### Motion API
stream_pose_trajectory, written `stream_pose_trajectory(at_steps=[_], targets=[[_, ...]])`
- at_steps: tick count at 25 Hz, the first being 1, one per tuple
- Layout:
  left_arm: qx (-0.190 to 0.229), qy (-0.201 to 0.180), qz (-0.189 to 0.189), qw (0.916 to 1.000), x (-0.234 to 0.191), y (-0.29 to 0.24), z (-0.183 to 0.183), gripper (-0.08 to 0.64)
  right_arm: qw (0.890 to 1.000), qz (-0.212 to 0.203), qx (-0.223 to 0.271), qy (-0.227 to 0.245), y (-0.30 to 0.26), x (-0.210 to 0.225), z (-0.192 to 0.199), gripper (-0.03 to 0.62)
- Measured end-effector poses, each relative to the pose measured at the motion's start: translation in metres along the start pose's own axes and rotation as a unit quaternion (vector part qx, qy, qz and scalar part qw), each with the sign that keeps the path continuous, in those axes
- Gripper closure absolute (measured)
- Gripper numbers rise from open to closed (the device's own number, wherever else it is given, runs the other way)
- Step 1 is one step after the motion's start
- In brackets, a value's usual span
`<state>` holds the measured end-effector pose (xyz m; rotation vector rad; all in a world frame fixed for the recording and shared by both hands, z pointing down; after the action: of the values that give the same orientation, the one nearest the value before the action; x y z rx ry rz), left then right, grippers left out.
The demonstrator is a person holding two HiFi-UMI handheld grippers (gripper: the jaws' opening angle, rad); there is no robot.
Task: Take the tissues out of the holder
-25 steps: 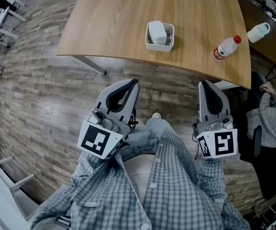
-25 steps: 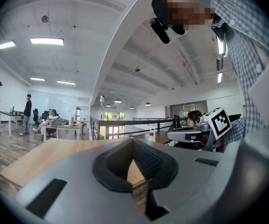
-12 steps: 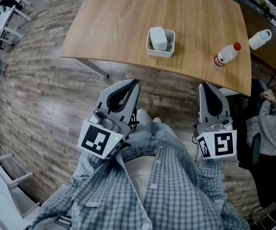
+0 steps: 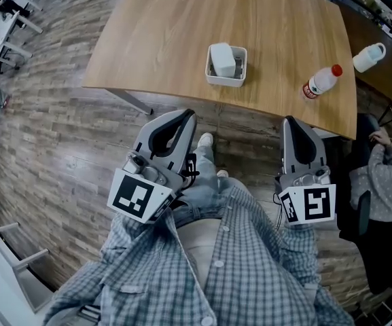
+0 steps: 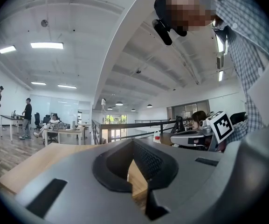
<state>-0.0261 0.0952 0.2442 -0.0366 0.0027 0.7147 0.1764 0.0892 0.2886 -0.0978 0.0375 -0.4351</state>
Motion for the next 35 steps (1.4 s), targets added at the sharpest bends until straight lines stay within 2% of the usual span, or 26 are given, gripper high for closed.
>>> stream_pose_trajectory(at_steps=[8,14,21,35], targets=[[-0.016,0.007,0.002,0.9998,-0.028,-0.020,0.003,0.554,1.000,0.007,-0.016,0.024,-0.025,0.003,-0.004,0.581],[-0.031,0.016,0.004,0.9994,-0.060,-0.044,0.009,0.554,0.999,0.015,-0.024,0.018,-0.058,0.012,-0.006,0.581],[-0.035,0.022,0.013,0.9990,-0.098,-0.067,0.011,0.554,0.999,0.014,-0.036,0.034,-0.095,0.008,-0.010,0.581],[-0.049,0.026,0.056,0.9969,-0.164,-0.113,0.014,0.554,0.997,0.049,-0.060,0.022,-0.167,0.008,-0.015,0.581]])
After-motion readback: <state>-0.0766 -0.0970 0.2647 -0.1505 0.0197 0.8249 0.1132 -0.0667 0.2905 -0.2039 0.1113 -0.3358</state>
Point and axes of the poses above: the fingertips, and each gripper's own axes: y backward along the fingers, x to its right, z out of its underside, the point moved 3 cm from there along y, backward along the fingers, and after that the axes turned 4 degrees about z, right-handed, at the moved point
